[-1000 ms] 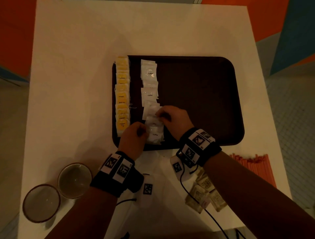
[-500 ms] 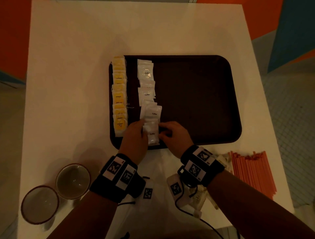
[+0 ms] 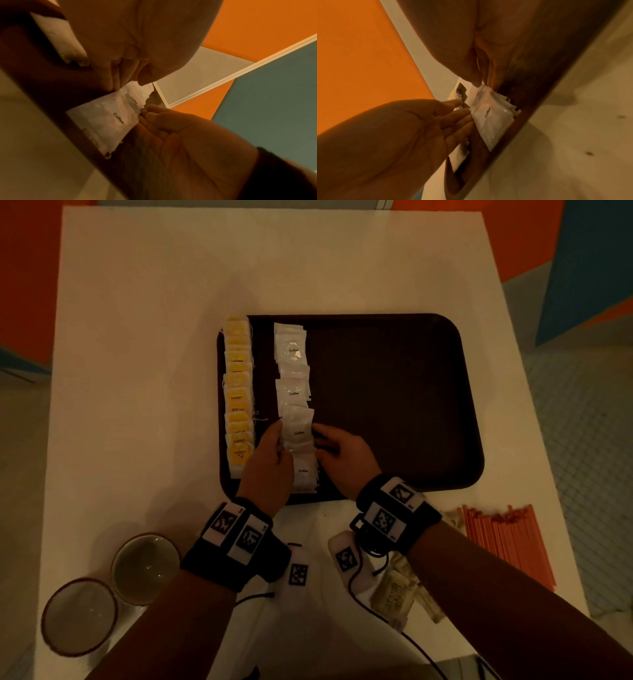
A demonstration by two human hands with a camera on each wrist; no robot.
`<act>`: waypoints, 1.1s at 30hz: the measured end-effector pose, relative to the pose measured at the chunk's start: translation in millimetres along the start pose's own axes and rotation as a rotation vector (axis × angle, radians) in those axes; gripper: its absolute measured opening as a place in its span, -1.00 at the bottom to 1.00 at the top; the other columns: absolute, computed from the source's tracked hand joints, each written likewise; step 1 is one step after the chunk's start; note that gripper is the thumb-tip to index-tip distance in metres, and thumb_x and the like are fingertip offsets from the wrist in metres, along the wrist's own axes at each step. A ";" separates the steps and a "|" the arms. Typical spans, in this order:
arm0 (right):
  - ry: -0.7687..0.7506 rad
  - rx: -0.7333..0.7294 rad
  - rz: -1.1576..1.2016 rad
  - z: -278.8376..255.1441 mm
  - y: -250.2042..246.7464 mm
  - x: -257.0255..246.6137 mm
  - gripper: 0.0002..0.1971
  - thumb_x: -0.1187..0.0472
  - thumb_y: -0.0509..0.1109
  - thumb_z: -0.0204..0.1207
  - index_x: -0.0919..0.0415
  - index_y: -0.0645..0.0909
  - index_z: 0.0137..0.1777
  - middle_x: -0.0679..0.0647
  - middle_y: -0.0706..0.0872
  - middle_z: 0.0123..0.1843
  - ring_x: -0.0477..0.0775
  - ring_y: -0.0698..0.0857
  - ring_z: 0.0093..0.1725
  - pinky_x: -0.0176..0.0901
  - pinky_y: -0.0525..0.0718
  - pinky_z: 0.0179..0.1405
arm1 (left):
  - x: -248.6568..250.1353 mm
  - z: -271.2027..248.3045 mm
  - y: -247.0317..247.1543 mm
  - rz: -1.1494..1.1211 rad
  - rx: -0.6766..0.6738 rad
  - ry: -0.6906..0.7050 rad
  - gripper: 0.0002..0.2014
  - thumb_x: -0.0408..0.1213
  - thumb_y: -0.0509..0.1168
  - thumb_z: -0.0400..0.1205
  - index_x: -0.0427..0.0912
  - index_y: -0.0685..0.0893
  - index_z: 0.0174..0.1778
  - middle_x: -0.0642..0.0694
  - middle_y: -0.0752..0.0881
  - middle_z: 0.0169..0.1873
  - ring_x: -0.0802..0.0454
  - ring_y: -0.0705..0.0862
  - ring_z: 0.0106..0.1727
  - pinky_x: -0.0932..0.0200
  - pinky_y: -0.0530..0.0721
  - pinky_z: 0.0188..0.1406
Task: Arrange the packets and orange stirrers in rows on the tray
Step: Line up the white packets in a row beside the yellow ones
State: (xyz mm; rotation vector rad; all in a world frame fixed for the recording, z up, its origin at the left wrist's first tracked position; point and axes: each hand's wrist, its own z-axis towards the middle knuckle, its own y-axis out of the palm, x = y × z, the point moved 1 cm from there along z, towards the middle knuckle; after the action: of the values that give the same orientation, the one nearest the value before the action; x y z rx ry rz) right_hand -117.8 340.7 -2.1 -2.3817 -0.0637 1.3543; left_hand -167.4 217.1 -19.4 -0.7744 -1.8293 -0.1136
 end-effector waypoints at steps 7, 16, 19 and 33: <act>0.031 -0.033 0.075 8.7 5.0 0.1 -0.59 0.37 0.26 0.55 0.11 0.48 0.39 0.07 0.68 0.26 -0.03 0.65 0.21 -0.11 0.65 0.23 | 0.5 9.7 2.1 0.014 -0.016 -0.028 -0.47 -0.51 0.06 0.62 -0.12 0.25 0.53 -0.12 0.52 0.38 0.00 0.54 0.35 -0.07 0.54 0.38; 0.024 -0.043 0.134 20.4 -0.3 -6.1 -0.55 0.42 0.26 0.54 0.19 0.43 0.43 0.14 0.59 0.37 -0.06 0.56 0.31 -0.29 0.54 0.26 | -1.4 24.7 -2.5 0.047 -0.009 -0.012 -0.45 -0.45 0.07 0.58 -0.06 0.25 0.52 -0.14 0.56 0.35 -0.03 0.57 0.33 -0.15 0.54 0.36; 0.009 -0.041 0.128 24.4 -1.2 -3.5 -0.55 0.43 0.26 0.54 0.18 0.43 0.43 0.13 0.58 0.38 -0.08 0.55 0.31 -0.62 0.54 0.02 | -1.2 25.9 -3.3 0.021 -0.005 -0.009 -0.46 -0.44 0.07 0.59 -0.11 0.25 0.52 -0.16 0.51 0.39 -0.04 0.53 0.37 -0.16 0.52 0.39; 0.031 -0.016 0.213 30.4 -3.5 -9.1 -0.52 0.46 0.24 0.53 0.24 0.40 0.45 0.19 0.57 0.38 0.04 0.55 0.37 -0.14 0.54 0.33 | 19.6 39.1 0.8 -0.081 0.039 0.032 -0.38 -0.61 0.06 0.53 -0.13 0.21 0.52 0.02 0.52 0.24 0.03 0.55 0.27 0.09 0.60 0.26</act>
State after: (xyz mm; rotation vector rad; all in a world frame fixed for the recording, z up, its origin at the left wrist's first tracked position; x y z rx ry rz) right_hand -147.4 351.4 -7.1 -2.4794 0.1933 1.4136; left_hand -202.4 243.4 -18.3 -0.6675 -1.8279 -0.1412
